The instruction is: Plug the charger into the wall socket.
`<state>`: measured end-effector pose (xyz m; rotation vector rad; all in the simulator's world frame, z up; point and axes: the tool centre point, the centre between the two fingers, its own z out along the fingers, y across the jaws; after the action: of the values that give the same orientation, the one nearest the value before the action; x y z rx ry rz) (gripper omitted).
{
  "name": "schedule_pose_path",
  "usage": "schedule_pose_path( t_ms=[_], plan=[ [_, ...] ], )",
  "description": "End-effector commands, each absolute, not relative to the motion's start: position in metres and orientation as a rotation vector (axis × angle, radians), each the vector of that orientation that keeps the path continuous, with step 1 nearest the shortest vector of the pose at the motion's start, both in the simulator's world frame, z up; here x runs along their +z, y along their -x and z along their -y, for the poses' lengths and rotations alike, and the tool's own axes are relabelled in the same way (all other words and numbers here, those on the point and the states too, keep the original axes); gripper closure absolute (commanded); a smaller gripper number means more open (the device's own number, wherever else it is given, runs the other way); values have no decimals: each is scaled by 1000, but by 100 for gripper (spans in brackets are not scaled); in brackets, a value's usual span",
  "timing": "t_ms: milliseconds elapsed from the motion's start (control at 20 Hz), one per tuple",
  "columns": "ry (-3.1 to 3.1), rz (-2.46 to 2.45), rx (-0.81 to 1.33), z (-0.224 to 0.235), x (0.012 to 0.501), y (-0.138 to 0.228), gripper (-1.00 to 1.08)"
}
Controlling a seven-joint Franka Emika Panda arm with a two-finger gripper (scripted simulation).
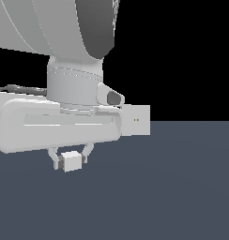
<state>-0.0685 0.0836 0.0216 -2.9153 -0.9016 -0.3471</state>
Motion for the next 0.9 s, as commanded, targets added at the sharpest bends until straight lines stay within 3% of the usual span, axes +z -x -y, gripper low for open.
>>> schedule_pose_path(
  t_ms=[0, 500, 850],
  plan=[
    [2932, 857, -351, -69, 29, 58, 108],
    [3024, 558, -363, 28, 76, 0, 108],
    [3060, 413, -367, 78, 97, -20, 108]
  ],
)
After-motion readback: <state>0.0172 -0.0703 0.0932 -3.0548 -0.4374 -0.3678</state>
